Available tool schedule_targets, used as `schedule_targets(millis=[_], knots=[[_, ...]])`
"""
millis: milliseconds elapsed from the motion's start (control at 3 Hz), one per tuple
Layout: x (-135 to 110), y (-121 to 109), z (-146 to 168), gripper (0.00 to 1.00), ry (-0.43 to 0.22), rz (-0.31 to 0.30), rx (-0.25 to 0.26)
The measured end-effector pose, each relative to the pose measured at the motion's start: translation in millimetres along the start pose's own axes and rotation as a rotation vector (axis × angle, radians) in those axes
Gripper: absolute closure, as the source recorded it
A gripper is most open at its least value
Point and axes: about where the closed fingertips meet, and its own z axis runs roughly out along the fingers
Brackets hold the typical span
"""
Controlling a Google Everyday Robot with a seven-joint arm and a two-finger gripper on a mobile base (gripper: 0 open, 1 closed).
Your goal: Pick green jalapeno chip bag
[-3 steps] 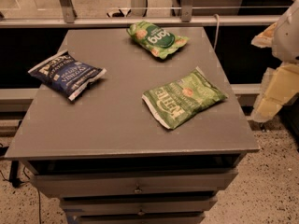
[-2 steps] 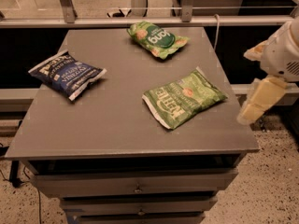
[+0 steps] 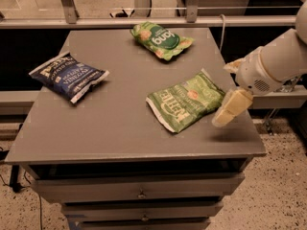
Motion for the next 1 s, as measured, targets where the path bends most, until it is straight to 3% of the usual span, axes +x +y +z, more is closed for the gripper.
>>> schedule_targets(millis=[333, 1000], knots=[[-8, -2, 31, 0.00, -0.046, 0.012, -0.014], [-12, -6, 57, 0.41, -0.090, 0.016, -0.028]])
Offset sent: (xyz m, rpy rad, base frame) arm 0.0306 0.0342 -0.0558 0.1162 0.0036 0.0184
